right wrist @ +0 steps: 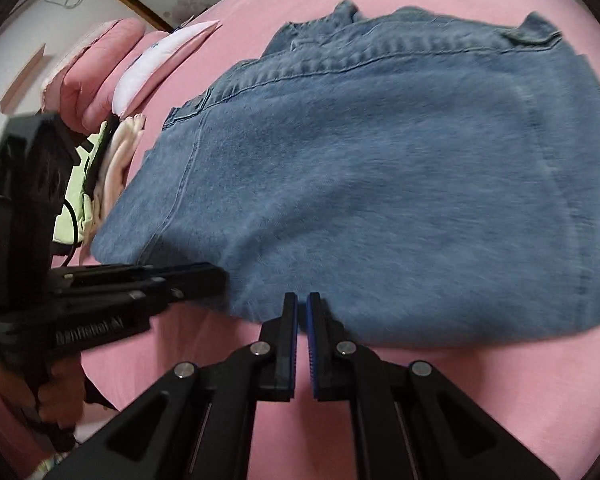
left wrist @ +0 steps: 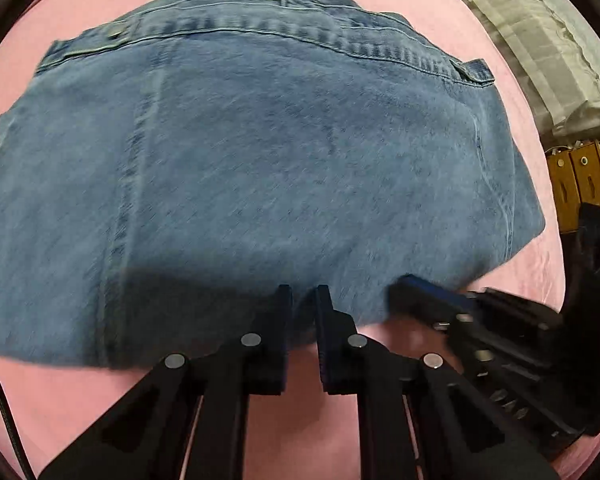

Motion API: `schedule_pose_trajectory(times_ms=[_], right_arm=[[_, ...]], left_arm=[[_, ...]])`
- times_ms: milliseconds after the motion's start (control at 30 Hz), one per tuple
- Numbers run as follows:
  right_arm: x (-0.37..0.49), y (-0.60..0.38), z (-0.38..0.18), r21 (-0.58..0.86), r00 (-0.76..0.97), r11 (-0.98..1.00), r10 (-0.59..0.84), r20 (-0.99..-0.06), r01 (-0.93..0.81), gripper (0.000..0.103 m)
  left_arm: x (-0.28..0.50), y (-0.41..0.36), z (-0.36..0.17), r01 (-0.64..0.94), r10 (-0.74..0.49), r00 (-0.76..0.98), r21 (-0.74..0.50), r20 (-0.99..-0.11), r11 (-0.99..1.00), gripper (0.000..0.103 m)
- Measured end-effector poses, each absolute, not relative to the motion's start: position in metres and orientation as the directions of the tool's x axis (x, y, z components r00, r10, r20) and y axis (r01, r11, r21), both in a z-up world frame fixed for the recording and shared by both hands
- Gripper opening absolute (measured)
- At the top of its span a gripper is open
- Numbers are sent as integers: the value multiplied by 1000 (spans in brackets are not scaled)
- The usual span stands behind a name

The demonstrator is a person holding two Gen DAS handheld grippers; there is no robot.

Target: Fold large clothes

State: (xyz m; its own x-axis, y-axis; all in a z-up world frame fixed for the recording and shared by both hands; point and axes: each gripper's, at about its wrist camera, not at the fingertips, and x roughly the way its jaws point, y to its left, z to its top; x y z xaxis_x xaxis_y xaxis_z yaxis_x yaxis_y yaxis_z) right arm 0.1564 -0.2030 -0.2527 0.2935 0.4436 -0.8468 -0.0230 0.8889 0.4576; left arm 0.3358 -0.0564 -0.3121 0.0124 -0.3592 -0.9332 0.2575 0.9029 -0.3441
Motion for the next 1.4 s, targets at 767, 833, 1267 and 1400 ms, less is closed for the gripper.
schedule_pose_trajectory(times_ms=[767, 833, 1267, 1400], right_arm=[[272, -390, -268, 397, 508, 891, 242, -827, 221, 0], [259, -430, -262, 313, 528, 884, 91, -844, 347, 0], [220, -276, -245, 644, 395, 763, 576, -716, 54, 3], [208, -241, -278, 626, 291, 770, 575, -765, 124, 0]], left_arm=[[471, 29, -330, -184, 107, 378, 38, -919, 982, 2], [475, 55, -334, -209, 62, 356, -15, -932, 978, 2], [388, -68, -302, 104, -304, 186, -289, -934, 952, 6], [375, -96, -319, 199, -168, 166, -134, -972, 971, 7]])
